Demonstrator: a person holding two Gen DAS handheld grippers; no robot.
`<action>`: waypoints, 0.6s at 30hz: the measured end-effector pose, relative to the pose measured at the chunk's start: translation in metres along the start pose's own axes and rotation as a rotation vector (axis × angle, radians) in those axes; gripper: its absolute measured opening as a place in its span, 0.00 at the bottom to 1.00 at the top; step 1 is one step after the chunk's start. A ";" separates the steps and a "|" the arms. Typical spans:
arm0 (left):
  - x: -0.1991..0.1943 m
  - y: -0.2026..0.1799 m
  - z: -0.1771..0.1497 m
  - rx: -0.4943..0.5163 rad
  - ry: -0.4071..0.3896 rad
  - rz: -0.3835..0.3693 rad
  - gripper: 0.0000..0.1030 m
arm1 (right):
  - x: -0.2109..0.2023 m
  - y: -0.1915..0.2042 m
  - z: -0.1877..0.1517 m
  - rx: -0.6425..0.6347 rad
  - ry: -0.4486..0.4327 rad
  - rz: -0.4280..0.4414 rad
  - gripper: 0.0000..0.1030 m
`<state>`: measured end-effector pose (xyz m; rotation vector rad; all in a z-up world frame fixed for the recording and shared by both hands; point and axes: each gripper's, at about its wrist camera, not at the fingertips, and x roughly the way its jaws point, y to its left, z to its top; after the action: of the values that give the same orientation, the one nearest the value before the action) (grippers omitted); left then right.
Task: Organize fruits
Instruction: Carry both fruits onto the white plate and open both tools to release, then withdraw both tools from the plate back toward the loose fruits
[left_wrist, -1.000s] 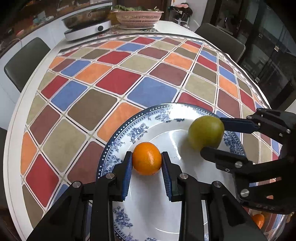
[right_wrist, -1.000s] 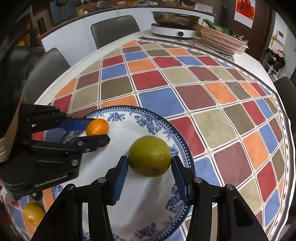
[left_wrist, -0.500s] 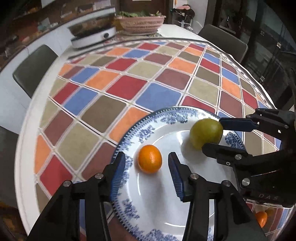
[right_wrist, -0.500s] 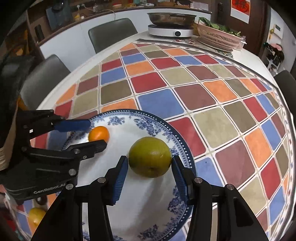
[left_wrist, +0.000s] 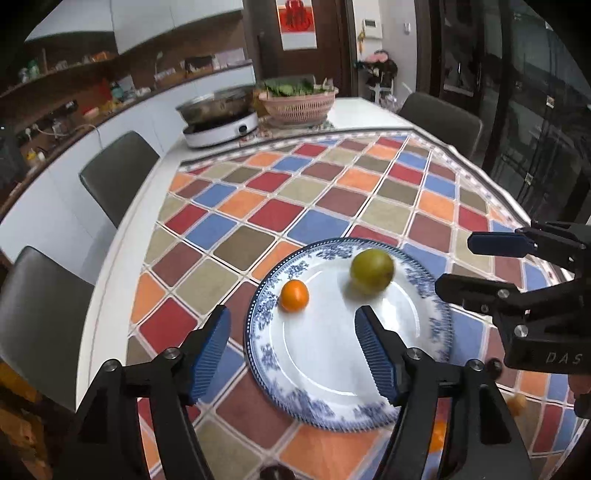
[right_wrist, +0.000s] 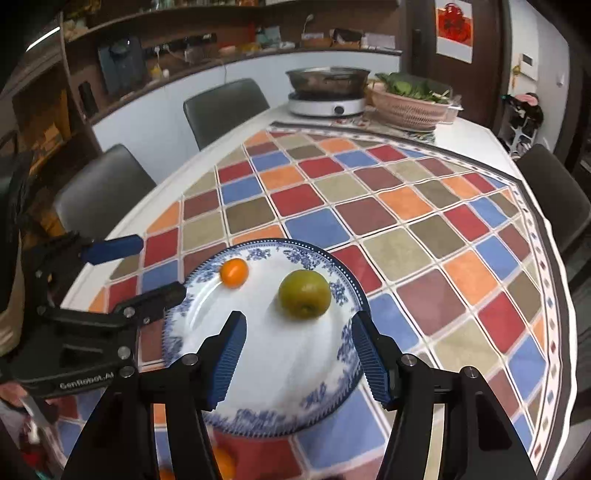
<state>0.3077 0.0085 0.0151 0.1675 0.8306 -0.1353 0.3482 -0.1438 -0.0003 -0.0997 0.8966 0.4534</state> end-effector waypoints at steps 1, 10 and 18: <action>-0.009 -0.001 -0.002 -0.007 -0.013 0.001 0.71 | -0.009 0.001 -0.004 0.005 -0.014 0.000 0.61; -0.089 -0.014 -0.034 -0.031 -0.162 0.056 0.86 | -0.076 0.021 -0.042 -0.017 -0.131 -0.096 0.68; -0.134 -0.025 -0.074 -0.048 -0.226 0.074 0.89 | -0.119 0.035 -0.078 -0.001 -0.193 -0.132 0.74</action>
<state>0.1604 0.0056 0.0634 0.1346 0.6016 -0.0629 0.2126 -0.1741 0.0458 -0.1135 0.6959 0.3347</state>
